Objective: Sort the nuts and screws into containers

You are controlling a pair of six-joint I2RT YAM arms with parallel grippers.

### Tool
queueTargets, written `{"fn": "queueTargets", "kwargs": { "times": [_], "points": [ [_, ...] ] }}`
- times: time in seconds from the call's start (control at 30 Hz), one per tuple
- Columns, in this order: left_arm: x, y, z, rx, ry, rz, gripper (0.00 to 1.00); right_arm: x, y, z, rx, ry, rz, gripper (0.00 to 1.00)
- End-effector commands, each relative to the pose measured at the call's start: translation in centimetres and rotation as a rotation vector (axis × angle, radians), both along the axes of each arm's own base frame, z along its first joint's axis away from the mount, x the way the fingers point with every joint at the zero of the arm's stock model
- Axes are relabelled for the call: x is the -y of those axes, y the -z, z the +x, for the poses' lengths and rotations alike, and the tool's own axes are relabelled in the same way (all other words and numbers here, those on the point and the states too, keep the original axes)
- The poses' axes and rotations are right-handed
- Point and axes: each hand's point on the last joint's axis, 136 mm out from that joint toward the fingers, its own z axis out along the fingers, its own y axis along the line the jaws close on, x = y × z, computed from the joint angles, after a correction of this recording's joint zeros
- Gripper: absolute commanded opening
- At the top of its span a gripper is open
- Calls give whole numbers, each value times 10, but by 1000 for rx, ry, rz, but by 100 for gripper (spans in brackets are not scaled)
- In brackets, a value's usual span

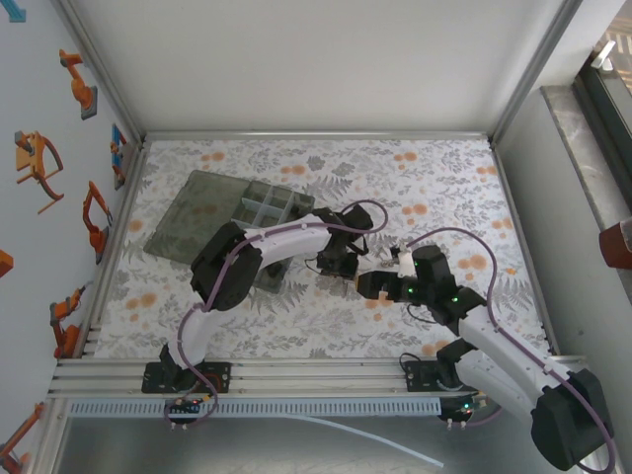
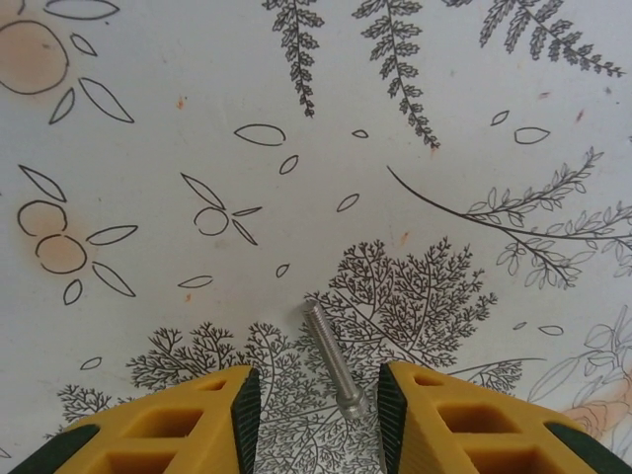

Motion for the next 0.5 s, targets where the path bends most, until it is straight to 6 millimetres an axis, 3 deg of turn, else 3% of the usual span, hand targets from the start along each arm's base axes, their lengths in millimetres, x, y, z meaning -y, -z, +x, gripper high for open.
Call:
{"fn": "queueTargets", "kwargs": {
  "times": [0.0, 0.17, 0.47],
  "points": [
    [0, 3, 3, 9, -8, 34, 33, 2, 4, 0, 12, -2, -13, 100],
    [1, 12, 4, 3, 6, 69, 27, 1, 2, 2, 16, -4, -17, 100],
    [-26, 16, 4, 19, 15, 181, 11, -4, 1, 9, 19, -24, -24, 100]
  ]
}}
